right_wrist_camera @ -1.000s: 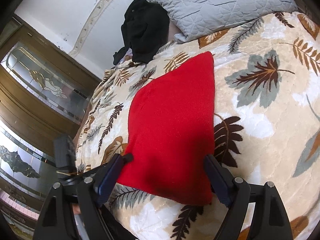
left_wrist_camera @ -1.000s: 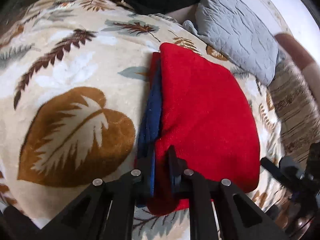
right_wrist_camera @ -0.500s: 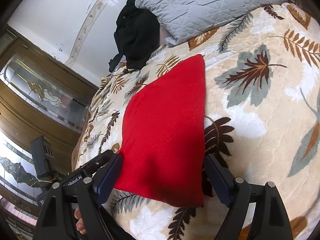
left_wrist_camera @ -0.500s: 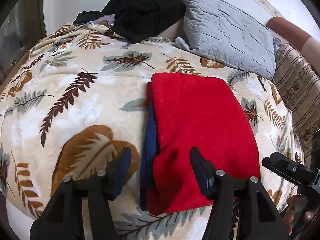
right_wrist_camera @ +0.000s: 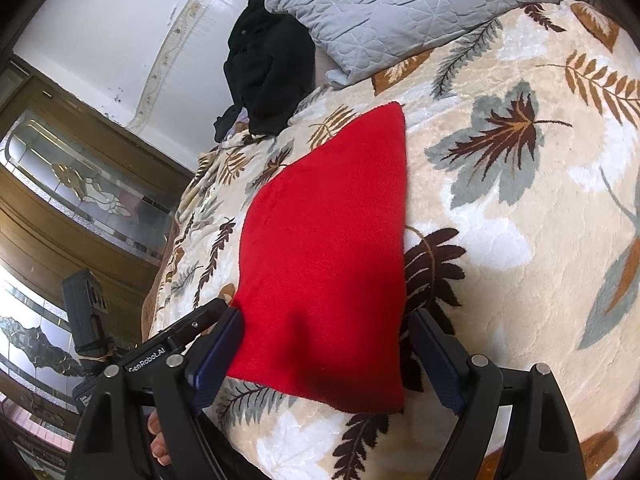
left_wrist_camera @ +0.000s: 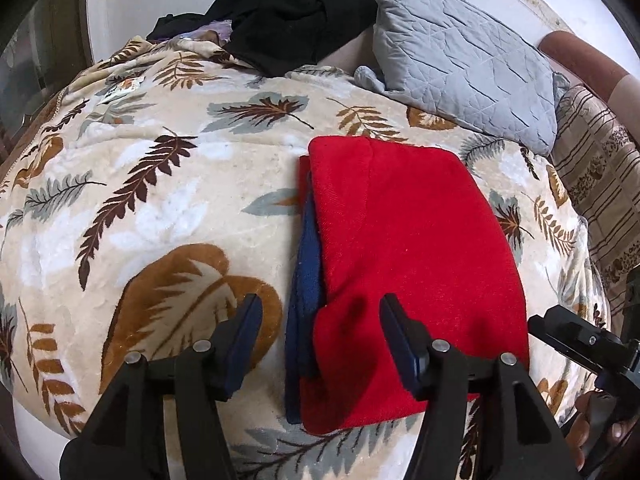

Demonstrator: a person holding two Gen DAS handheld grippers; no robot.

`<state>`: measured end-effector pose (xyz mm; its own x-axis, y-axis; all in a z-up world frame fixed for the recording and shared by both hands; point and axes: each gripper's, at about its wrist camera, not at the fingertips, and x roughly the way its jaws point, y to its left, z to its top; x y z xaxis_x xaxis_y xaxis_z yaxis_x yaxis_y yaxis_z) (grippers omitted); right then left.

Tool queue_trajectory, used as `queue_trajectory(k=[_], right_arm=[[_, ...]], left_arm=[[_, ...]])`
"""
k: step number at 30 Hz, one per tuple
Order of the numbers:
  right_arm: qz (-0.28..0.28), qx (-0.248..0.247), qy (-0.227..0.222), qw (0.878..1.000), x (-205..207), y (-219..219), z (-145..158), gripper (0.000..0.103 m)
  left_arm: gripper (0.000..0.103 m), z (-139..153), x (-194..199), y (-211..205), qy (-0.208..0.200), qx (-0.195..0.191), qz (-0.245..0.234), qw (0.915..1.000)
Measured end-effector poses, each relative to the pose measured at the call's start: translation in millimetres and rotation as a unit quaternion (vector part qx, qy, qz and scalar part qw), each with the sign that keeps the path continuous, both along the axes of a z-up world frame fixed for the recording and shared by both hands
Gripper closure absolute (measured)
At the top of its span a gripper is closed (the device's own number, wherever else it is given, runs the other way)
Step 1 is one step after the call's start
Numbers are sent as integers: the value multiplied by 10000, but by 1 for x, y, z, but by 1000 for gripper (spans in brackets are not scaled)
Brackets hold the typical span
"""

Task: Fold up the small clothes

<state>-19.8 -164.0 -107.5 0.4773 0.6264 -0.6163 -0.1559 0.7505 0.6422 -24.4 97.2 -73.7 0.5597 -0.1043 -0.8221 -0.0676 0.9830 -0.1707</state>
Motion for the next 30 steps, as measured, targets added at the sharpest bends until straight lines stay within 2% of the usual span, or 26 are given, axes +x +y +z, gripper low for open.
queue_trajectory(k=[2,5,6,8,9,11,13,15,17,19,20,21,22,23,24,26,27,29,30], right_arm=[[-26,15,14,10000,1,-2,-1,16],[-102,25,14,9999,4,-6,-1,16],[-132,42,18,9999,6,-8,-1,16],[-177,79,44,9998,12,-12,-1,16],[-195,104,72,9997,17,-14,-1,15],[-211,207,155,9994,29,-16,-5,14],[-296,281,376,9985,48,-19,-17,14],[-144,453,862,9951,72,-17,-39,14],[367,445,1167,9915,81,3,-49,57],[545,-642,544,9950,70,28,-20,61],[569,-973,293,9932,63,37,-9,61],[566,-1073,252,9923,62,39,-9,61],[500,-1011,418,9927,65,35,-18,59],[426,-796,547,9944,68,29,-24,54],[293,-380,662,9967,69,17,-28,50],[73,-10,589,9982,67,1,-25,25],[-21,63,454,9989,66,-5,-20,22],[-167,200,331,9991,70,-12,-16,20],[-159,322,425,9984,75,-11,-19,20]], left_arm=[[40,4,3,2,-50,-187,-17,9998],[32,10,11,3,-170,-511,-62,9985],[29,10,14,3,-196,-587,-76,9981],[28,3,25,2,-209,-651,-87,9976],[28,-6,32,1,-91,-586,-89,9982],[28,-34,46,-1,425,-354,-49,9985],[28,-48,45,6,406,-747,15,9964],[28,-49,44,8,404,-840,59,9956],[29,-48,44,6,391,-723,23,9966],[29,-49,45,7,384,-728,-3,9966],[29,-49,46,7,400,-759,-5,9963],[29,-48,46,7,431,-803,-6,9958],[30,-45,46,7,460,-825,3,9955],[30,-39,45,7,460,-830,26,9955],[30,-30,42,11,353,-843,55,9958],[30,-13,37,15,-34,-1015,38,9948],[28,-8,37,16,-165,-1104,-12,9937],[26,-17,43,14,-70,-1089,-105,9940],[26,-33,49,10,212,-993,-124,9948]])
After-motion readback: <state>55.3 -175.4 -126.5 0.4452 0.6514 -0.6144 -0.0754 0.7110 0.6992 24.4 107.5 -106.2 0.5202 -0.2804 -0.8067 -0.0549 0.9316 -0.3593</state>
